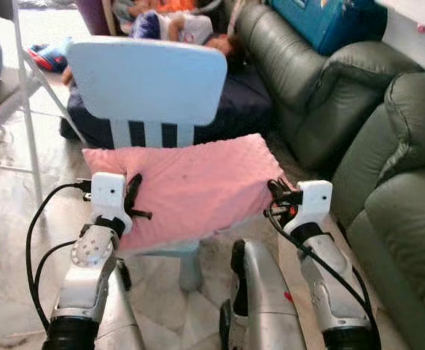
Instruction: Move the pillow to the sofa
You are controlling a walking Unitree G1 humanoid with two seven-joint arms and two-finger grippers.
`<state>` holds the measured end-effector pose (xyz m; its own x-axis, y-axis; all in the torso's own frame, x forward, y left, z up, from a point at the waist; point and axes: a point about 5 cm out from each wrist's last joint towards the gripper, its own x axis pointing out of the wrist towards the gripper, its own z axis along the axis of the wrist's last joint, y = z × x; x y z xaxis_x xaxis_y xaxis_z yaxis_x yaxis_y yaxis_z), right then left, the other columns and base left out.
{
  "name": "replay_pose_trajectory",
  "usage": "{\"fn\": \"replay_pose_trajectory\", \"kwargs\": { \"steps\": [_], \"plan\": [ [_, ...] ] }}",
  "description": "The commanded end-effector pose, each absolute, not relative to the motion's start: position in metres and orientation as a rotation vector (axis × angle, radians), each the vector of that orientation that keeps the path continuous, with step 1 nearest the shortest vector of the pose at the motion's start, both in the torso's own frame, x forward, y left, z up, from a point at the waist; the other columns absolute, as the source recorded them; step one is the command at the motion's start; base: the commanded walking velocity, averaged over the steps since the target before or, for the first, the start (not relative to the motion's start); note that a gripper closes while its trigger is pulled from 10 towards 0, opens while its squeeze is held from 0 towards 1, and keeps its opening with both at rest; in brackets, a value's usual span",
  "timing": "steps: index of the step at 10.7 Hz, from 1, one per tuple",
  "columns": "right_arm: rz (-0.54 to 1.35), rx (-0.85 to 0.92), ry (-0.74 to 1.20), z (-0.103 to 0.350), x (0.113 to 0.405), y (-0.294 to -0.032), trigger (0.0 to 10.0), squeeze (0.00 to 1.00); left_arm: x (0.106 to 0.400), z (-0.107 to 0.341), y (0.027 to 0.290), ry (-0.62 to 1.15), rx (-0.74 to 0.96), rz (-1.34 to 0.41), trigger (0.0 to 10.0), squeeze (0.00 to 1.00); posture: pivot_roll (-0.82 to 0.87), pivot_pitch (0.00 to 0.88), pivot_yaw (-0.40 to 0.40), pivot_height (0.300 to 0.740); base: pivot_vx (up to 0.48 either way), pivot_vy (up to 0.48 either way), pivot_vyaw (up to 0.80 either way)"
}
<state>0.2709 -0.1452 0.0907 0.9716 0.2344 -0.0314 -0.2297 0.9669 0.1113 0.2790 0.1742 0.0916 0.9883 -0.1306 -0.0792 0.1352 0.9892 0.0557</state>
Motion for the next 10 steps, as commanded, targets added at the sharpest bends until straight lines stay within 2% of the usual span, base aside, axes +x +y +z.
{"fn": "replay_pose_trajectory", "kwargs": {
  "steps": [1, 7, 10],
  "plan": [
    [0.228, 0.112, 0.016, 0.0993, 0.2745, -0.1481, 10.0, 0.0, 0.283, 0.1, 0.1724, 0.046, 0.064, -0.139, 10.0, 0.0, 0.0, 0.0, -0.076, 0.554, 0.0, 0.0, 0.0],
    [0.219, 0.111, 0.023, 0.0998, 0.2772, -0.1519, 10.0, 0.0, 0.289, 0.0958, 0.1721, 0.072, 0.075, -0.122, 10.0, 0.0, -0.01, 0.0, -0.074, 0.658, 0.0, 0.0, 0.0],
    [0.207, 0.111, 0.02, 0.1009, 0.2798, -0.1557, 10.0, 0.0, 0.2904, 0.0931, 0.1703, 0.083, 0.067, -0.114, 10.0, 0.0, -0.01, 0.0, -0.077, 0.668, 0.0, 0.0, 0.0]
  ]
}}
